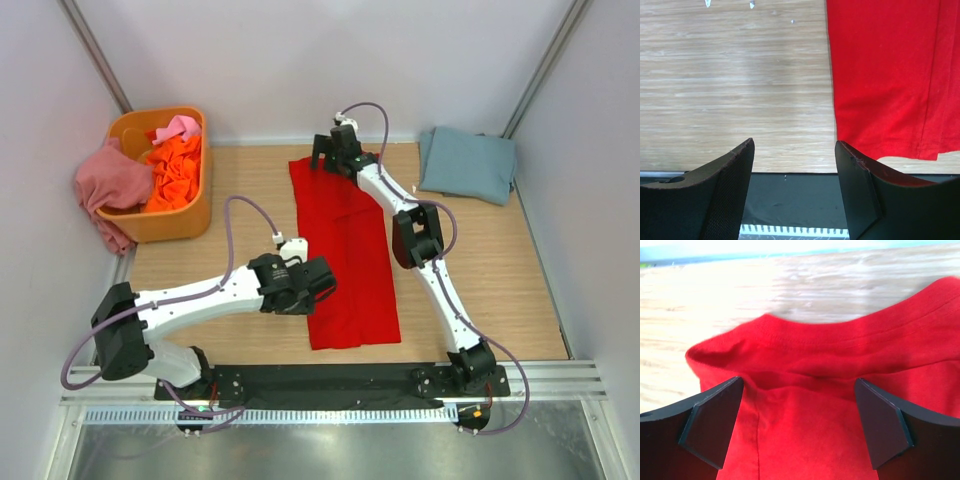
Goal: Fold and stack the t-shirts
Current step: Fold the tshirt
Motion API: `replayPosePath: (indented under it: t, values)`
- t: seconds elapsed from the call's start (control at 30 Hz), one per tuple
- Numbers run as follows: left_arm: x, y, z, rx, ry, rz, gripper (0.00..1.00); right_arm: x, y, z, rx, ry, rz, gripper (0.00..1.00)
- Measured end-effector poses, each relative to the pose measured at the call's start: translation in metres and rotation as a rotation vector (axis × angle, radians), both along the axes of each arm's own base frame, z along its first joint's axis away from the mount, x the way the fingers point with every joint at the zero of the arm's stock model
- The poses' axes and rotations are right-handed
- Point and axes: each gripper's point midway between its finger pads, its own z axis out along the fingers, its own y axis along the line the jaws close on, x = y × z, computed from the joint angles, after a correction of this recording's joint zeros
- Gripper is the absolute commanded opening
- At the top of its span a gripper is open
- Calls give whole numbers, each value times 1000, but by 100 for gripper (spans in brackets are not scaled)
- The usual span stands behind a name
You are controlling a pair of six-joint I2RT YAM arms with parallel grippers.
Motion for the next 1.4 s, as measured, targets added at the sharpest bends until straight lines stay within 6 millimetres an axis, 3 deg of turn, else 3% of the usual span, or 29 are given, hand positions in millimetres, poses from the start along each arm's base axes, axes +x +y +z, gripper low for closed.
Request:
replayPosePath:
  t: [0.17,0.27,0.37,0.47,0.53,0.6,0.67,0.77,0.9,1.0,1.07,1.13,1.23,1.3,1.4]
  values:
    - [4,-4,-6,-14,-3,-5,64,6,-7,7,0,-28,-18,100]
    - [5,-8,-12,-36,-3,-7,63,-8,-16,24,-20,-16,-11,100]
    - [2,-11,-25,-73,-1,-11,64,-31,-33,75,-39,-38,-9,100]
    - [-2,-14,-39,-107,15,-19,65,-70,-60,150,-47,-104,-33,100]
    - [-4,-18,-46,-131,23,-25,64,-115,-88,206,-41,-164,-59,100]
    - [-4,-23,-50,-150,28,-31,64,-153,-111,243,-23,-216,-81,100]
    - [-4,-32,-53,-171,28,-41,63,-196,-134,257,-13,-230,-106,97]
    - [-6,-45,-58,-194,30,-62,60,-251,-159,223,-7,-160,-127,89]
    - [-15,-56,-69,-192,48,-91,57,-328,-180,109,-47,132,-127,82]
    - [-27,-62,-79,-181,66,-110,54,-380,-191,58,-58,308,-127,80]
    - [-35,-64,-86,-172,79,-116,45,-401,-195,51,-41,354,-131,80]
    - [-41,-66,-92,-159,88,-124,38,-409,-193,59,3,339,-127,79]
    - [-47,-67,-98,-146,94,-123,35,-421,-185,63,70,334,-106,77]
    - [-48,-68,-98,-153,94,-115,29,-434,-178,53,101,363,-85,75]
    - [-48,-68,-98,-160,91,-95,21,-466,-172,20,116,465,-61,66]
